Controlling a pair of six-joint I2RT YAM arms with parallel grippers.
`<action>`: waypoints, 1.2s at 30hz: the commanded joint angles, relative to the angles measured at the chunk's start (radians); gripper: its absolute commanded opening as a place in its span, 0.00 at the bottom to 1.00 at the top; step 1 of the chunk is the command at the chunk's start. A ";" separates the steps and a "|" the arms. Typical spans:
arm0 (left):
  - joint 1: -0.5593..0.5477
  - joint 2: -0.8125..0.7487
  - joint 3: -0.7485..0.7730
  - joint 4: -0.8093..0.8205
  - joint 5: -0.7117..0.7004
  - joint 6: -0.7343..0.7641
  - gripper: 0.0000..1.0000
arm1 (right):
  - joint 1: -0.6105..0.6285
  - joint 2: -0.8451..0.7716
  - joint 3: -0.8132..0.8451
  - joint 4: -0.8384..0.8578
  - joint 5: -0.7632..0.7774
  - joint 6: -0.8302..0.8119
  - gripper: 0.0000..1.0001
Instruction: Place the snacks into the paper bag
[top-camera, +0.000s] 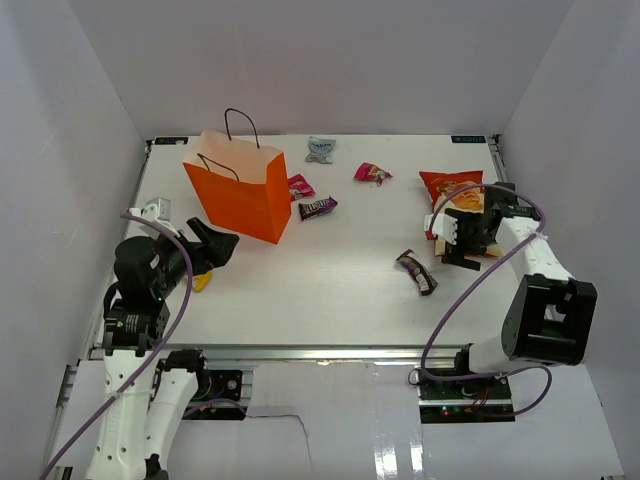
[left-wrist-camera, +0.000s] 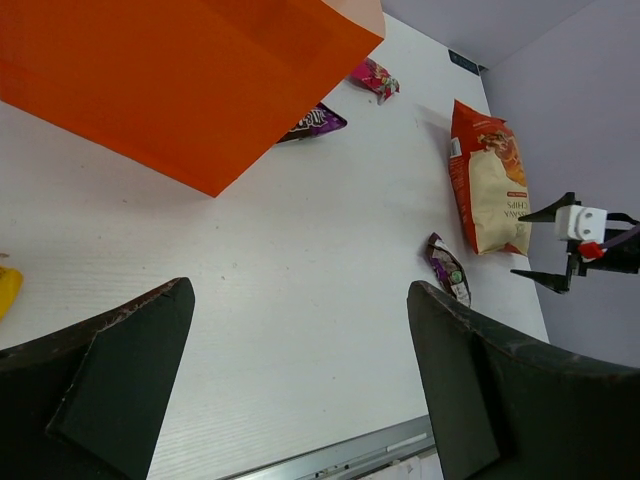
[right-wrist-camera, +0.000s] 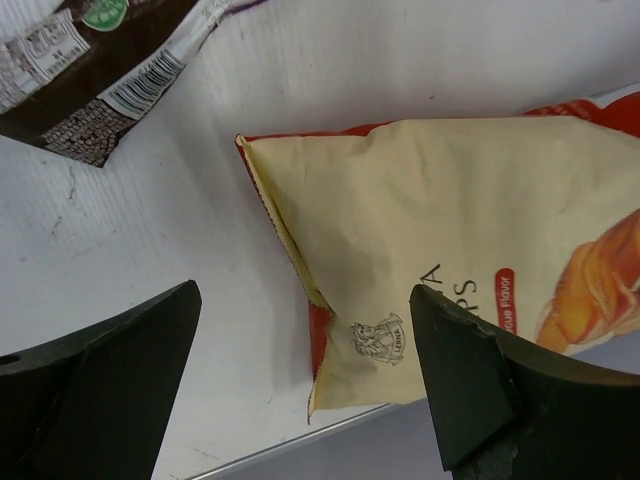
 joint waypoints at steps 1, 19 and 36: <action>0.001 0.002 0.020 -0.009 0.029 -0.001 0.98 | 0.000 0.049 -0.035 0.120 0.096 0.016 0.91; 0.001 0.034 -0.020 0.016 0.043 0.005 0.98 | 0.072 0.096 -0.252 0.484 0.207 0.125 0.36; -0.007 0.157 -0.106 0.405 0.470 -0.226 0.98 | 0.071 -0.031 0.021 0.185 -0.333 0.671 0.08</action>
